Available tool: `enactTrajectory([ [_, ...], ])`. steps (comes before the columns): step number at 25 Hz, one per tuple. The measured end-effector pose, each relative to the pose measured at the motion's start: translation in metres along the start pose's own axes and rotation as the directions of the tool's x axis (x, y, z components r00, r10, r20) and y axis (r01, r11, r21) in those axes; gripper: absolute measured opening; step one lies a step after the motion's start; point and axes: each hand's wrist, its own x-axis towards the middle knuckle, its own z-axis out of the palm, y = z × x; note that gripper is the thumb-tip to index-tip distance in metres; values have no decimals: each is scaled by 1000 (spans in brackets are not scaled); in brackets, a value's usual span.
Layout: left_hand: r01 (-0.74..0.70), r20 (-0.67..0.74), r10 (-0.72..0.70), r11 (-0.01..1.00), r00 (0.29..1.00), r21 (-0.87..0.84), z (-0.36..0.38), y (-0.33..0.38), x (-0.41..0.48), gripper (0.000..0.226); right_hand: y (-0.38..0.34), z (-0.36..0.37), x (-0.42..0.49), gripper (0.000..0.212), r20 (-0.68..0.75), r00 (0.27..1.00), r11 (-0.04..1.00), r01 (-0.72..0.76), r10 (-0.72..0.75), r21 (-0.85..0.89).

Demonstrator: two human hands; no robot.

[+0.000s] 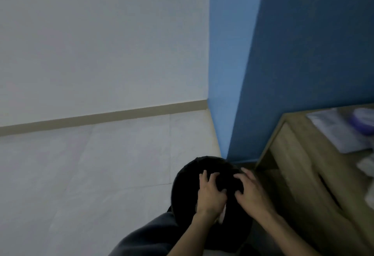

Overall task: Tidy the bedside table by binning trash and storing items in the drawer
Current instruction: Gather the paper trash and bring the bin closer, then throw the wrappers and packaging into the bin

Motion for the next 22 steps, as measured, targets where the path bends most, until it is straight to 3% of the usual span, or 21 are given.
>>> enactTrajectory([
  [2,-108,3,109,990,994,-86,18,44,10,49,13,-53,-11,37,-262,964,994,79,-56,79],
  [4,-125,43,136,970,990,-210,40,93,16,46,29,-108,-26,29,-453,888,989,126,-80,72],
  [7,-79,239,167,938,957,-337,78,162,9,55,59,-185,-59,27,-642,766,998,58,-19,40],
  [9,-95,334,187,958,924,-272,101,192,-1,67,81,-224,-79,27,-706,706,998,-38,60,47],
  [12,-135,403,171,984,899,-117,126,214,-11,77,120,-257,-95,40,-681,659,940,-312,319,138],
  [14,-170,383,165,985,909,-19,137,217,-13,77,144,-262,-95,55,-586,679,884,-440,442,158],
  [16,-157,364,147,988,920,-2,140,215,-12,78,161,-255,-90,51,-462,709,846,-475,532,244],
  [18,-161,344,149,987,927,7,142,213,-13,80,171,-253,-88,32,-403,704,811,-502,585,300],
  [22,-165,336,147,986,930,25,141,209,-12,84,170,-257,-87,21,-328,732,798,-501,597,335],
])
